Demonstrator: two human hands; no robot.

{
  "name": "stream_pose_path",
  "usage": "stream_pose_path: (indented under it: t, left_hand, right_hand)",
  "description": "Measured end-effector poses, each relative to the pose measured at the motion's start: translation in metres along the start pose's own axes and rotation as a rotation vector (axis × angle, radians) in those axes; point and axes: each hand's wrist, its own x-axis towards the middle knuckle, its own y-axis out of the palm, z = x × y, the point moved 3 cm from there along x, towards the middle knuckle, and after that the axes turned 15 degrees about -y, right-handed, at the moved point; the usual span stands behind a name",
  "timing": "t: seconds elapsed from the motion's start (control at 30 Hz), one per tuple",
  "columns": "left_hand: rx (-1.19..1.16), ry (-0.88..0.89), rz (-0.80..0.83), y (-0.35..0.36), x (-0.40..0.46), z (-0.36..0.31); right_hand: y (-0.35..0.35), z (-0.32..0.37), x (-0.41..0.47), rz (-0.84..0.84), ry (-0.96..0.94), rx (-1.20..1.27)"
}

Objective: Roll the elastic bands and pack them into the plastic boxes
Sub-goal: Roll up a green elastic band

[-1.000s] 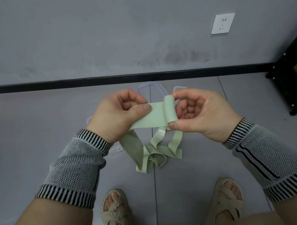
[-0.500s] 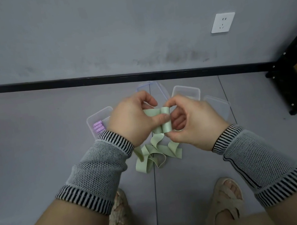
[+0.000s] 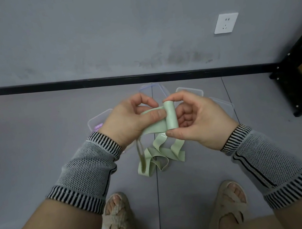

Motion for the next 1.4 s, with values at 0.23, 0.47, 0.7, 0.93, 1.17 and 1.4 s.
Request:
stream_pose_path:
  t: [0.23,0.47,0.7,0.93,1.17,1.4]
  left_hand:
    - [0.122,0.074,-0.040,-0.005,-0.006,-0.005]
    - [0.122,0.086,-0.161,0.002,-0.003,-0.004]
    - [0.289,0.118,-0.352,0.009,0.004,0.000]
    - [-0.267,-0.020,0.049,0.006,-0.002,-0.003]
    - [-0.222,0.005,0.112,0.004,0.003,0.001]
    - [0.136,-0.010,-0.031,-0.007,0.005,0.007]
  right_hand:
    - [-0.010,0.005,-0.001,0.017,0.033,0.162]
    - [-0.008,0.000,0.000,0.041,0.027,-0.096]
    - [0.005,0.002,0.003,0.067,-0.135,-0.518]
    - [0.002,-0.002,0.002,-0.015,-0.005,0.297]
    - [0.002,0.003,0.001,0.005,0.017,0.196]
    - [0.000,-0.003,-0.001,0.040,0.049,0.180]
